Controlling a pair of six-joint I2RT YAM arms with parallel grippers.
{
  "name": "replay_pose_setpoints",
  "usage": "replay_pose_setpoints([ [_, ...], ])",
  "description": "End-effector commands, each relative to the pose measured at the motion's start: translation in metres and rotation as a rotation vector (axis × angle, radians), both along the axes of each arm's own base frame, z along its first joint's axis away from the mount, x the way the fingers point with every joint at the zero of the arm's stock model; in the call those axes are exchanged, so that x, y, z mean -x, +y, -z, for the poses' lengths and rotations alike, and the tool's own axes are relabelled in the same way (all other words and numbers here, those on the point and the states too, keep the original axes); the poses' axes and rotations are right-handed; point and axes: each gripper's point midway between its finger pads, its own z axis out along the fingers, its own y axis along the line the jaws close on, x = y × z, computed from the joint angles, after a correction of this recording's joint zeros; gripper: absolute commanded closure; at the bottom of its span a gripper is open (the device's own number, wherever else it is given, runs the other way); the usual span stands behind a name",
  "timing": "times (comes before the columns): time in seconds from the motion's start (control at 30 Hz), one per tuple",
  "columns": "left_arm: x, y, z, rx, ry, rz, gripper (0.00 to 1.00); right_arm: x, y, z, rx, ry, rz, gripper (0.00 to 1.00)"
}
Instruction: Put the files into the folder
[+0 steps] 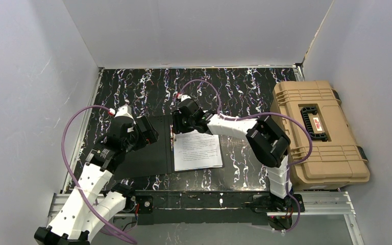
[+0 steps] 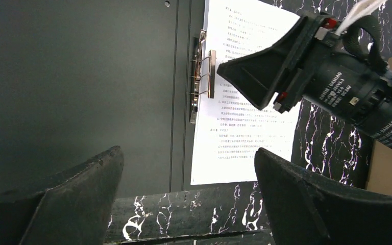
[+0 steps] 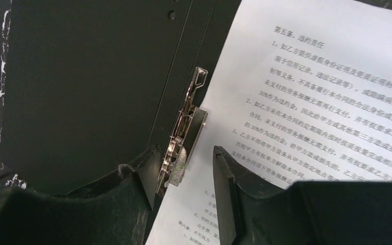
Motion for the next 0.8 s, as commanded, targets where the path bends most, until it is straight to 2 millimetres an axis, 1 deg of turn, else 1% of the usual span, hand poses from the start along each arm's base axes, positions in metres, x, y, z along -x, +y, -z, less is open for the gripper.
replay_pose_setpoints([
  [0.0, 0.006, 0.007, -0.008, -0.037, -0.010, 0.008, 0.02, -0.006, 0.019, -0.013, -0.019, -0.031, 0.001, 0.50],
  [0.2, 0.008, 0.008, -0.006, -0.038, -0.010, 0.011, 0.02, -0.004, 0.023, 0.001, 0.017, -0.020, -0.004, 0.52],
  [0.47, 0.010, 0.010, -0.007, -0.043, -0.018, 0.010, 0.02, -0.002, 0.025, 0.012, 0.058, -0.022, -0.003, 0.54],
  [0.67, 0.010, 0.011, -0.007, -0.049, -0.022, 0.006, 0.02, 0.001, 0.028, 0.015, 0.068, -0.020, -0.012, 0.60],
  [0.77, 0.010, 0.012, -0.006, -0.053, -0.020, 0.005, 0.02, 0.001, 0.029, 0.017, 0.073, -0.020, -0.015, 0.65],
])
